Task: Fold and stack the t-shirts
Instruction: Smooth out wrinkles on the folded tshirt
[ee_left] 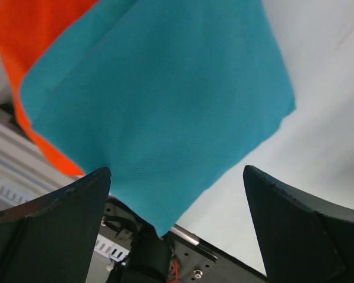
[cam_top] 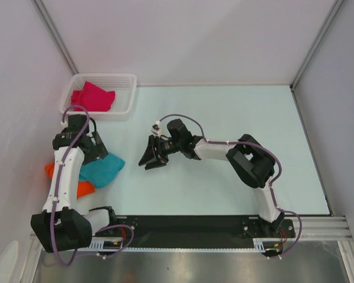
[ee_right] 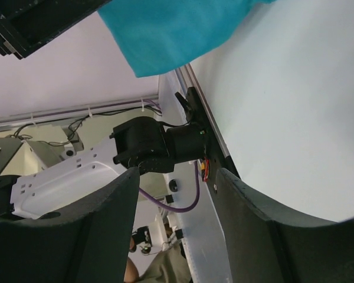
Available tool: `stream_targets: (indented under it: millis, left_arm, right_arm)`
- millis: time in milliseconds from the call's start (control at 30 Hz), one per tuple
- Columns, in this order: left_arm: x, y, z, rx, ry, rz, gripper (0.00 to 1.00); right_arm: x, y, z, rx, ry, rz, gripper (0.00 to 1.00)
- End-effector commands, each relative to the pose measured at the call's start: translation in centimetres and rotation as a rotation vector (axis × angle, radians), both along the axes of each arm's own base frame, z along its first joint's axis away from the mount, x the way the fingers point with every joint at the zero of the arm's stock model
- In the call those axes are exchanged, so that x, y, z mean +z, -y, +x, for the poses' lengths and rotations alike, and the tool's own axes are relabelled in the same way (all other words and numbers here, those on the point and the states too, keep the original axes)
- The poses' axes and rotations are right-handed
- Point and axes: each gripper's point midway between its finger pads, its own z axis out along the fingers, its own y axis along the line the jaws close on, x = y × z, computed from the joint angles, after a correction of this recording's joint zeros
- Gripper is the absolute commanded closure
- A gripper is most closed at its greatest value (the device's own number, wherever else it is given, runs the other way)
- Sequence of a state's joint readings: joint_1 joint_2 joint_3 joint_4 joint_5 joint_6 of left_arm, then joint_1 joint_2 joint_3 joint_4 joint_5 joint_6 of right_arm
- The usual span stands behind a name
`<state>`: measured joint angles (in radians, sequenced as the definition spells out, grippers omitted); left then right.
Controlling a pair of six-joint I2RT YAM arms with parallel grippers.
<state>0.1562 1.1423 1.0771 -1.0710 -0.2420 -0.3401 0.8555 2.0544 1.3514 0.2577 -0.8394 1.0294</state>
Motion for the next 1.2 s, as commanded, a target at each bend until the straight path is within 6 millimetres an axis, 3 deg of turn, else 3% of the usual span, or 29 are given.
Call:
stream_targets:
  millis: [0, 267, 367, 567, 667, 1000, 1167]
  left_arm:
    - [1.9, -2.9, -2.4, 0.122, -0.063, 0.195, 0.0]
    - [3.5, -4.5, -4.0, 0.276, -0.033, 0.304, 0.0]
    - [2.8, -4.8, -4.2, 0.303, -0.058, 0.31, 0.0]
    - [0.7, -4.1, -2.6, 0.326, -0.069, 0.212, 0.0]
    - [0.5, -4.3, -1.9, 0.344, -0.046, 0.176, 0.01]
    - [0.3, -8.8, -3.9, 0.483, -0.006, 0.153, 0.0]
    - [-1.4, -9.0, -3.4, 0.471, 0.002, 0.079, 0.0]
  right_arm:
    - [2.5, -0.5, -1.1, 0.059, -0.006, 0.142, 0.39]
    - [2.5, 1.2, -1.0, 0.059, 0.024, 0.132, 0.39]
    - [2.3, 2.2, -1.2, 0.051, 0.029, 0.126, 0.39]
    - [2.1, 4.2, -1.8, 0.029, 0.058, 0.101, 0.39]
    - [1.5, 4.9, -1.8, 0.022, 0.082, 0.072, 0.39]
    - [0.0, 5.5, -1.5, 0.016, 0.081, 0.019, 0.39]
    - [-0.4, 5.4, -1.4, 0.011, 0.085, 0.005, 0.4]
